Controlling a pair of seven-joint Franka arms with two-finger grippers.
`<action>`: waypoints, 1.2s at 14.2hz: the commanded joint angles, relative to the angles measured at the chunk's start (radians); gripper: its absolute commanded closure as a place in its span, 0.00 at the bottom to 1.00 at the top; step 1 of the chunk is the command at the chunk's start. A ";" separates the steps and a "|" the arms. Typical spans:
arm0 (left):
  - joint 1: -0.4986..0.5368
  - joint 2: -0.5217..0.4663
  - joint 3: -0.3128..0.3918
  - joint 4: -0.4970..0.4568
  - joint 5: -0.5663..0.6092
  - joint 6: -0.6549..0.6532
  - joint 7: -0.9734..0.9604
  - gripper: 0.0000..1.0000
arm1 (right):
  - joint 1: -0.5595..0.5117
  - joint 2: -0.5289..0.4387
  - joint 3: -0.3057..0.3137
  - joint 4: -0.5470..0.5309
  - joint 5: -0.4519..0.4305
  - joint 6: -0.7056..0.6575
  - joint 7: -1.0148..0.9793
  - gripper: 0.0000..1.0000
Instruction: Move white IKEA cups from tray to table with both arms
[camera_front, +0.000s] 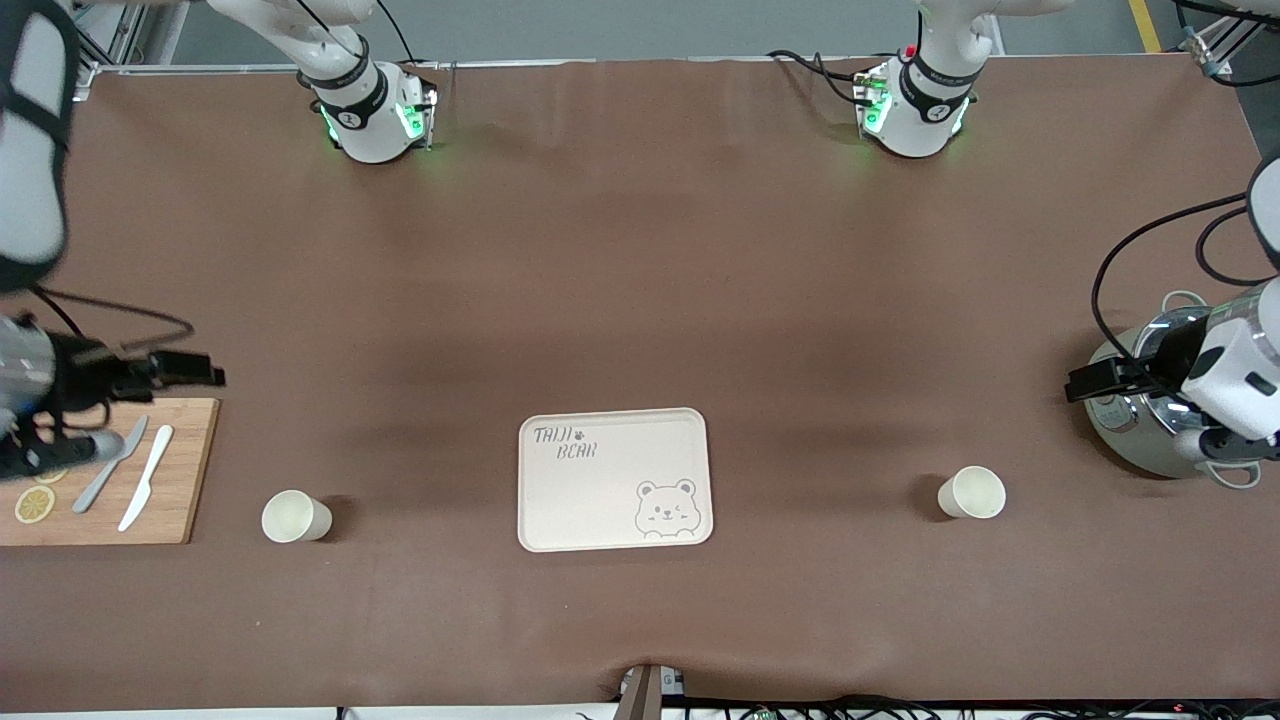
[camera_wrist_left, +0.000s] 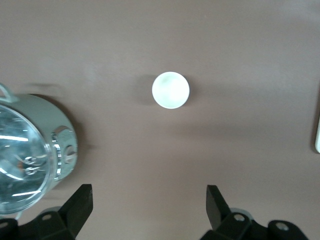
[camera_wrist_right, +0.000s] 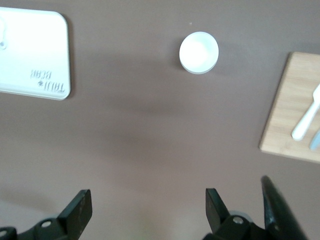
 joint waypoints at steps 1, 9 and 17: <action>-0.003 -0.059 -0.014 -0.018 0.034 -0.028 -0.015 0.00 | -0.007 -0.258 -0.006 -0.274 -0.005 0.033 0.052 0.00; 0.007 -0.169 -0.031 -0.018 0.021 -0.129 0.003 0.00 | -0.022 -0.528 -0.007 -0.527 -0.123 0.220 0.201 0.00; 0.010 -0.229 -0.025 -0.020 0.021 -0.175 0.051 0.00 | -0.051 -0.526 -0.006 -0.529 -0.109 0.215 0.202 0.00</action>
